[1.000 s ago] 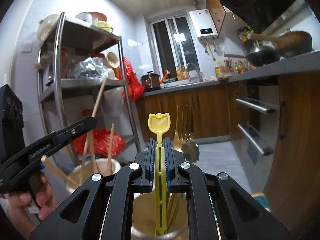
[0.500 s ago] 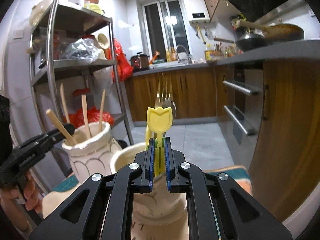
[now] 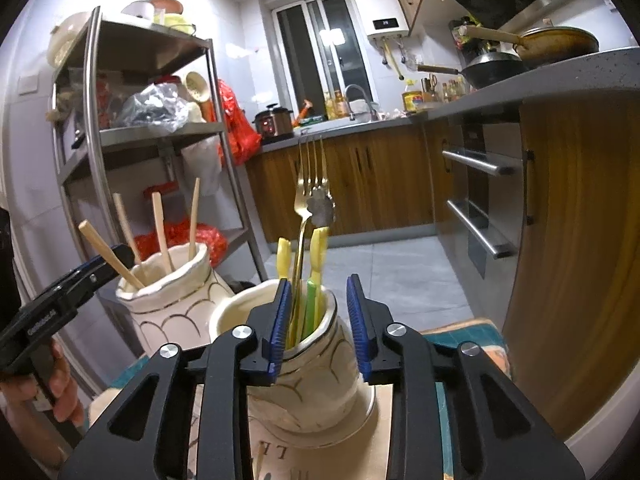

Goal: Organize utensils
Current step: 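Lower chopstick into taller pot with left while right lowers utensil into shorter pot, release, then move both tools back down to the last chopstick and steel fork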

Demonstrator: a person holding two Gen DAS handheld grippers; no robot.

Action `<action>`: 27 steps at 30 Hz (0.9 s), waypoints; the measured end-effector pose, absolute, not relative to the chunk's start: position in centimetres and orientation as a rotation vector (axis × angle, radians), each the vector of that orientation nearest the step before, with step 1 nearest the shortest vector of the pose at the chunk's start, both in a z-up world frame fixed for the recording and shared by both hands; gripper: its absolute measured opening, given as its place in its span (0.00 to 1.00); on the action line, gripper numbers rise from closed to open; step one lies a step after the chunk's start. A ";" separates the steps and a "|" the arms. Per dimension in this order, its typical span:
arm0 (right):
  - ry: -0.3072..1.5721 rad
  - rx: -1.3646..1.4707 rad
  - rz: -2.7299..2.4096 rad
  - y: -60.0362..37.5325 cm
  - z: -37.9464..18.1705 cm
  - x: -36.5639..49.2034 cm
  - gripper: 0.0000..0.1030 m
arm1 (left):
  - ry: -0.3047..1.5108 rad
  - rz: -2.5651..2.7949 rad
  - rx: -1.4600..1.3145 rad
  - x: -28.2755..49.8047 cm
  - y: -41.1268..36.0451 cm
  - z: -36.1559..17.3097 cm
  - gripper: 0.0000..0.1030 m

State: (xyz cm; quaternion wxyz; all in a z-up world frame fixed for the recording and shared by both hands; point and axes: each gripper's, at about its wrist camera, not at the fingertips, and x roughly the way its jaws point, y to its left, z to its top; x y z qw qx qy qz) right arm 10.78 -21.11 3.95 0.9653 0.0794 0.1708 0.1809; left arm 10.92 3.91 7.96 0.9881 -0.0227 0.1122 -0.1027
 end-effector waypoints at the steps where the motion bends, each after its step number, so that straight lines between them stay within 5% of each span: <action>1: 0.342 0.165 0.366 -21.2 4.1 10.7 0.42 | 0.223 -0.202 -0.046 10.9 4.0 8.0 0.41; 7: 0.314 0.165 0.371 -21.6 5.4 9.4 0.78 | 0.207 -0.181 -0.045 10.2 4.3 8.1 0.61; 10: 0.292 0.158 0.368 -22.0 6.0 8.3 0.93 | 0.195 -0.163 -0.057 9.7 4.7 8.1 0.81; 13: 0.267 0.156 0.337 -22.7 6.3 6.9 0.95 | 0.173 -0.137 -0.080 8.7 4.9 8.1 0.95; 27: 0.349 0.116 0.297 -24.0 5.7 1.9 0.95 | 0.254 -0.134 -0.045 3.1 3.9 7.4 0.95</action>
